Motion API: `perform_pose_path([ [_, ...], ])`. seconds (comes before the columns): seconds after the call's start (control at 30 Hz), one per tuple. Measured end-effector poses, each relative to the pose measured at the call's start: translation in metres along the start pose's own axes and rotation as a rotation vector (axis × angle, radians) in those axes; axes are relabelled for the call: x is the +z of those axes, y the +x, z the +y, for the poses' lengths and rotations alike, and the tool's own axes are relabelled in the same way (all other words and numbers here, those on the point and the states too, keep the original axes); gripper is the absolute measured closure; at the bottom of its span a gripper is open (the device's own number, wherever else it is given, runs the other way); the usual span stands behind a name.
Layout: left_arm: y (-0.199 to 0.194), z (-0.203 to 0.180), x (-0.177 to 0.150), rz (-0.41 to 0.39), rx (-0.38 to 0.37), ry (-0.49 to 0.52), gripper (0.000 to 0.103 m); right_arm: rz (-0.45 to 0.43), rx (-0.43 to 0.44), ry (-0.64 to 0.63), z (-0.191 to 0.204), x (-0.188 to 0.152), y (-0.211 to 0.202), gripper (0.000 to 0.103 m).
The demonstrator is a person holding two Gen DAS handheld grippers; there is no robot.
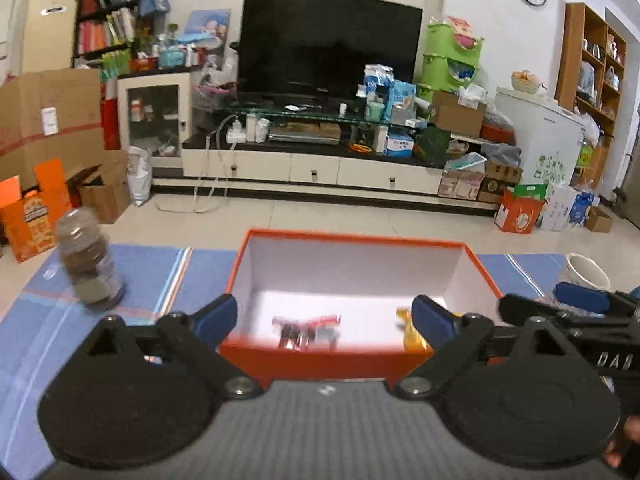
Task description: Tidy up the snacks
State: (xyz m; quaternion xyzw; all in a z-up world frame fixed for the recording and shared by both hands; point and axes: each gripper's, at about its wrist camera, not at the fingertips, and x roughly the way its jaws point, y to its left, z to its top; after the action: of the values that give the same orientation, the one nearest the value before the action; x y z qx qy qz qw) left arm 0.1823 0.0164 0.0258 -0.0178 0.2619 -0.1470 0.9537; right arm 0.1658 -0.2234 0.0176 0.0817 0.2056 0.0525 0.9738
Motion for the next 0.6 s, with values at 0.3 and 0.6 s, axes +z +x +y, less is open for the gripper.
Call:
perform_pose_path([
  [0.3,-0.087,0.003,-0.124,0.124,0.040,-0.116,0.006,0.142,0.014,0.058,-0.008,-0.103,-0.100,0.007],
  [0.6,-0.086,0.017,-0.142,0.175,0.162,-0.047,0.006,0.288,0.042,0.004,0.011,-0.175,-0.121,0.007],
])
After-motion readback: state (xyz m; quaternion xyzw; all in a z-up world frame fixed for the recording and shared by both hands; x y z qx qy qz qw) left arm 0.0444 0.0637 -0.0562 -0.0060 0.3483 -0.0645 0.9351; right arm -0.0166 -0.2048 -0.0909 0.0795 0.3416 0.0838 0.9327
